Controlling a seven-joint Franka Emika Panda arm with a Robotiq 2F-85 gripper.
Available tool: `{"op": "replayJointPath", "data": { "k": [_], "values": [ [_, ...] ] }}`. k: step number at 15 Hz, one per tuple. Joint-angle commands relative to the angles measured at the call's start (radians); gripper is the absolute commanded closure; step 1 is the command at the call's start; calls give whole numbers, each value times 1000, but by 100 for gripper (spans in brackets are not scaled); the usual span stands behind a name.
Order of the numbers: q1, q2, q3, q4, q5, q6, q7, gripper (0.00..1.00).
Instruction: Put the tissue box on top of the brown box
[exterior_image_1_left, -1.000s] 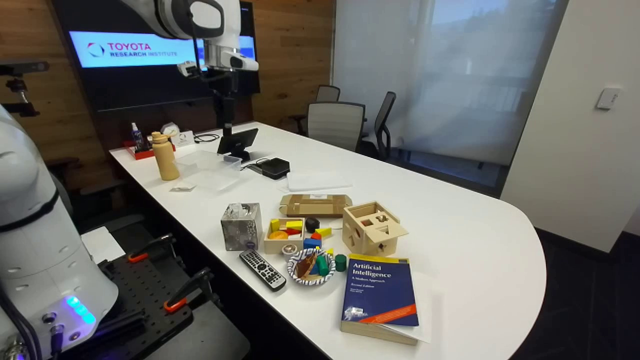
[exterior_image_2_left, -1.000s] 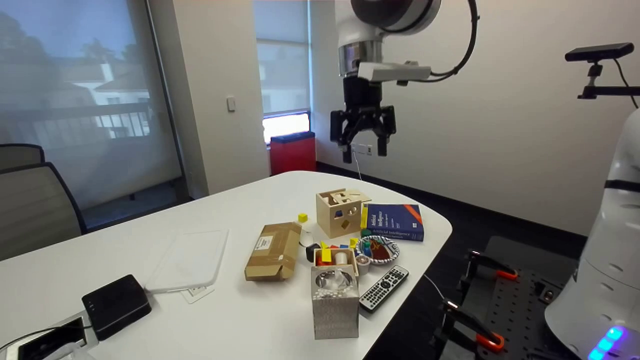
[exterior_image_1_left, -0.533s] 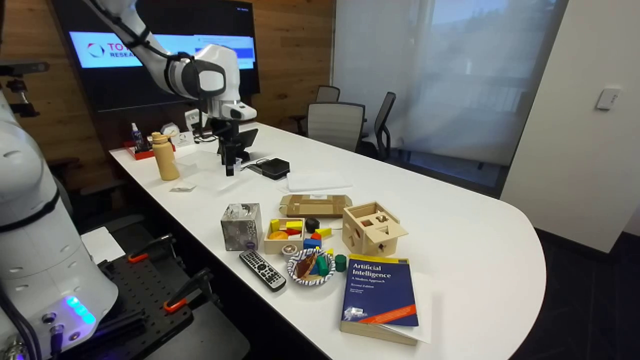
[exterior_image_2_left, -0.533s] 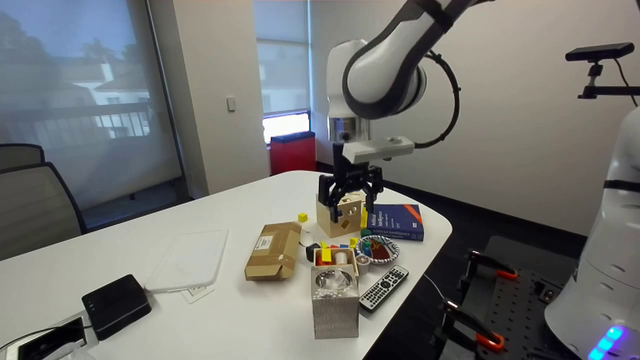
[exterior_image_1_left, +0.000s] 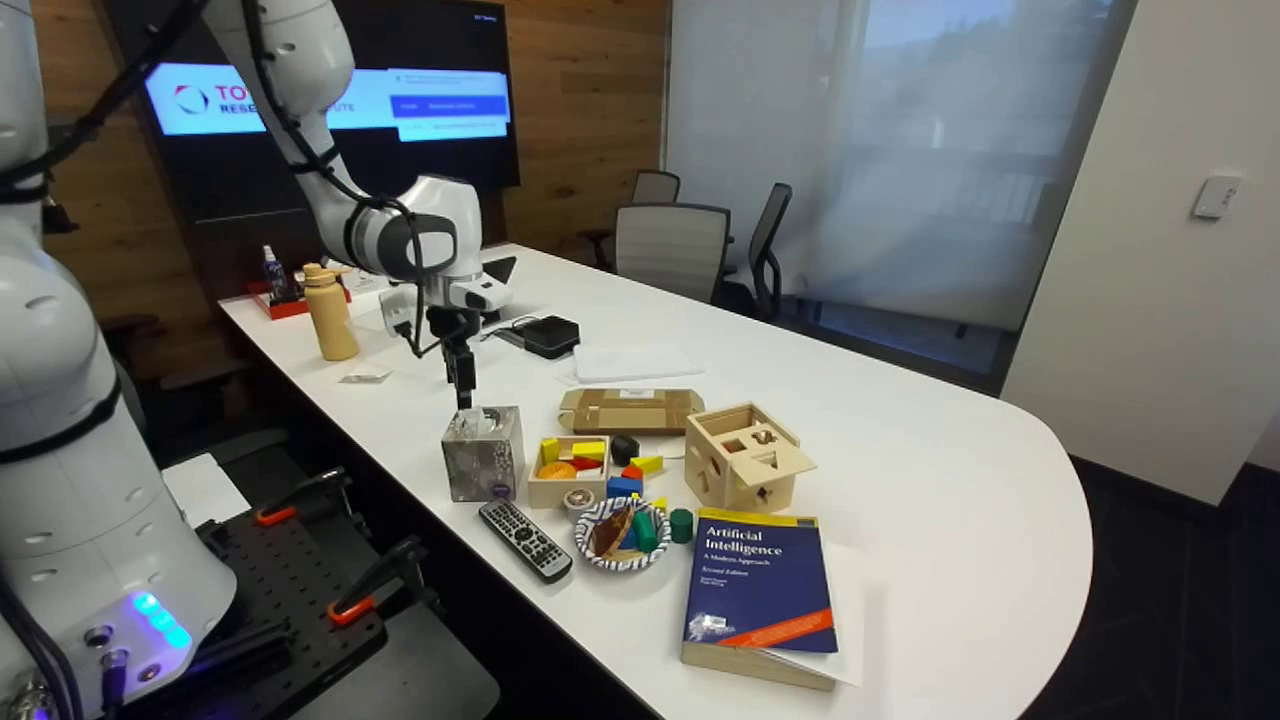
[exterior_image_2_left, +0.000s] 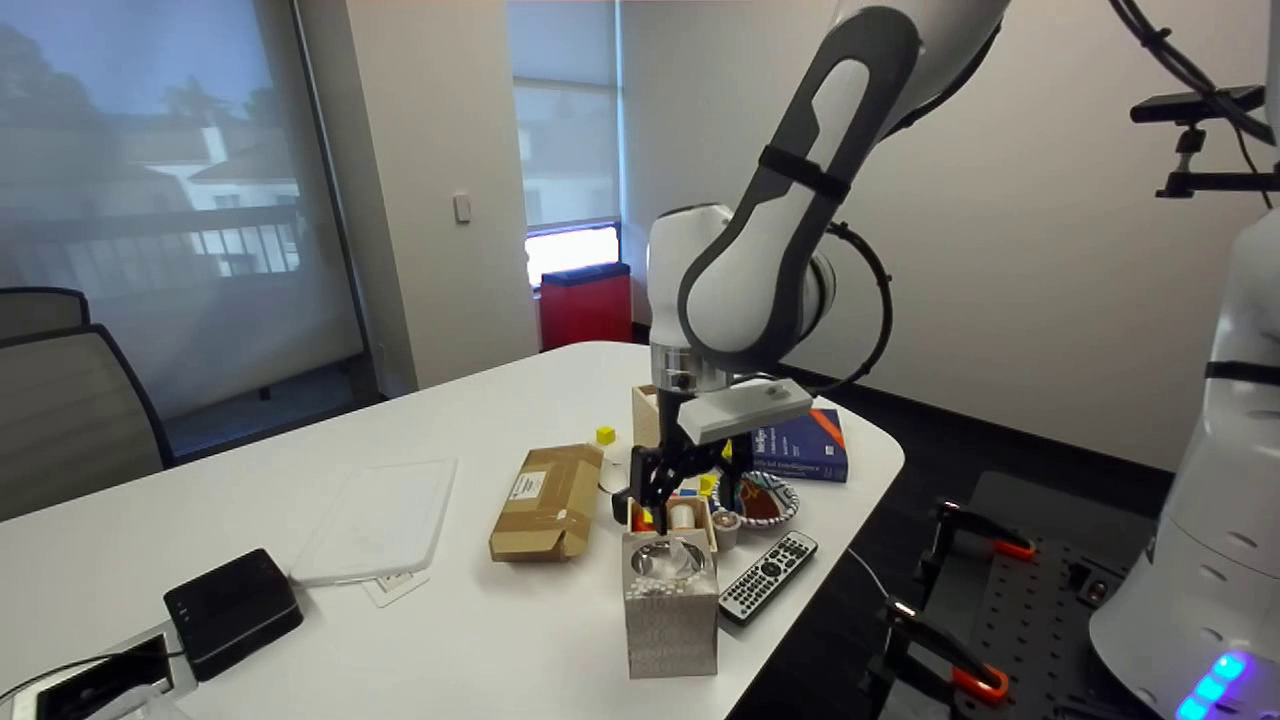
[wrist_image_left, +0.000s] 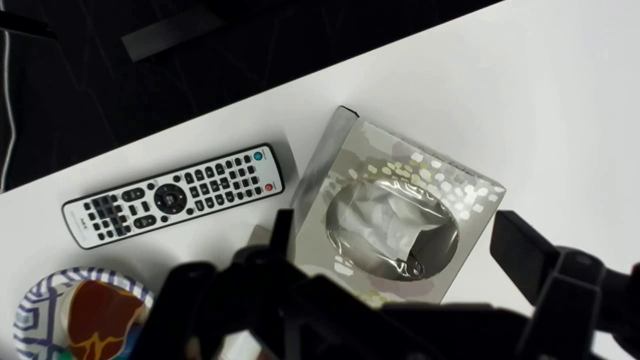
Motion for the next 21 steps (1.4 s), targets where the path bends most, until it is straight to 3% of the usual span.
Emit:
{"op": "replayJointPath", "data": {
  "k": [1,11,21],
  "values": [
    [55,84,-60,-2,-12,122,2,0],
    [158,286,-154,36,70,317,6,0],
    [154,281,-170,43,165,390,-7,0]
  ]
}}
